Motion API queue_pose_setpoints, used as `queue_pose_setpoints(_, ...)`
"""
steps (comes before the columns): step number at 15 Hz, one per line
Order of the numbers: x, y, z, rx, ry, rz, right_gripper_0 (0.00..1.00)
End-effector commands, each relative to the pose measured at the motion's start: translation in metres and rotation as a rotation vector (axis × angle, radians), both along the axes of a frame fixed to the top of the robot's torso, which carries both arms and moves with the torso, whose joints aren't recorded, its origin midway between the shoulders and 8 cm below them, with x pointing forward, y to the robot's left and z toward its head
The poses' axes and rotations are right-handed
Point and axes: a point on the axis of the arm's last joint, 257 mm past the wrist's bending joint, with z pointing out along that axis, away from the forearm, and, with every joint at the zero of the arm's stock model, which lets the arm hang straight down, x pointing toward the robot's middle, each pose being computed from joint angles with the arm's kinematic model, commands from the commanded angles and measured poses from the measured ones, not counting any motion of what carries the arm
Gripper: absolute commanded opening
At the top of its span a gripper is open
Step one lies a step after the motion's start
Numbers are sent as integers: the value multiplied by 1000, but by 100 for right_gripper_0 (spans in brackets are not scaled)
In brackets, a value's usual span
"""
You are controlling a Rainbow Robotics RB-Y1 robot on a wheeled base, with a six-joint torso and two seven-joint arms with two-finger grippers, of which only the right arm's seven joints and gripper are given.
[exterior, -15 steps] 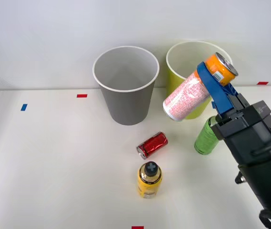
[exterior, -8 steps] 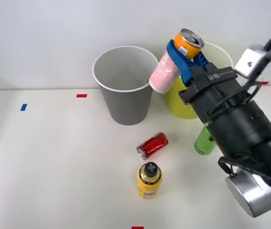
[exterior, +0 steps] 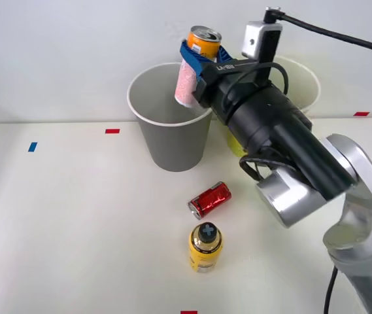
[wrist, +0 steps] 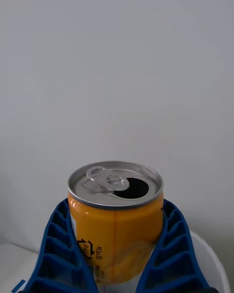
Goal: Put cans in the gray bin, plastic bottles in the light green bin
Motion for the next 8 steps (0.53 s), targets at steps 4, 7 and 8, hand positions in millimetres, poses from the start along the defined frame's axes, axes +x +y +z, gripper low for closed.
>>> queue_pose_setpoints(4,56,45,5,-69,4,12,0)
queue_pose_setpoints(7,70,53,5,-97,5,11,0)
queue_pose_setpoints(8,73,53,3,-102,6,9,0)
